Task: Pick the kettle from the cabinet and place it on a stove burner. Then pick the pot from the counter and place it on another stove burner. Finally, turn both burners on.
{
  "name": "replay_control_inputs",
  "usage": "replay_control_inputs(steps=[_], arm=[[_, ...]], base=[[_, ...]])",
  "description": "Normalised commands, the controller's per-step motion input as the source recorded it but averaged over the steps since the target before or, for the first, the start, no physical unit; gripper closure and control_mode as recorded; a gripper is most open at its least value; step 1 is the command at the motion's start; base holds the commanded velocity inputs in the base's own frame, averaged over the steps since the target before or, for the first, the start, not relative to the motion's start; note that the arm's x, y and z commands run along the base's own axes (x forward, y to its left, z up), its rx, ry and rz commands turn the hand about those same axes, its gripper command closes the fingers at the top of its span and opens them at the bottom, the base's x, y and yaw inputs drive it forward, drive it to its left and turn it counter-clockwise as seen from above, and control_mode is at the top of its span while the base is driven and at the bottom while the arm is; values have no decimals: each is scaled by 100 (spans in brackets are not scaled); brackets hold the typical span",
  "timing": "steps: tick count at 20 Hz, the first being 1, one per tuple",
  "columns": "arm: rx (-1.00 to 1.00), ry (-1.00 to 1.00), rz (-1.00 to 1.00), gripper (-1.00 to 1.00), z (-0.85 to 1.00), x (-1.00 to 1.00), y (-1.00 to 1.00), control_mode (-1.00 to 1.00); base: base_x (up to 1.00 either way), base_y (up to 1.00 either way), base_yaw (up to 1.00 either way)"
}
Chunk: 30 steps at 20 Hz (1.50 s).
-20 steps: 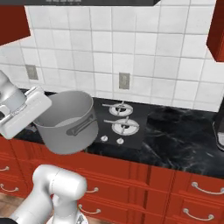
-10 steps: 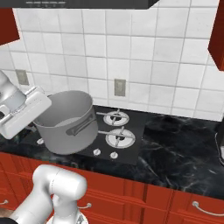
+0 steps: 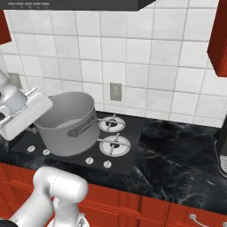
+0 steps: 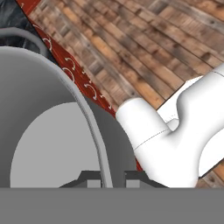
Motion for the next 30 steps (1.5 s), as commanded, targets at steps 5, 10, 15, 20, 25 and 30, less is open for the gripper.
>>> replay_control_inputs(steps=[5,10,15,20,25,30], arm=[[0,0,0,100,0,0,0,100],[0,0,-1,100,0,3,0,-100],[0,0,0,100,0,2,0,-100],[0,0,0,100,0,34,0,-100],[-1,0,2,100,20,47,9,-100],[-3,-4,6,100,33,19,11,-100]], base=[[33,-15,0],[5,0,-1],[0,0,0],[0,0,0],[0,0,0],[0,0,0]])
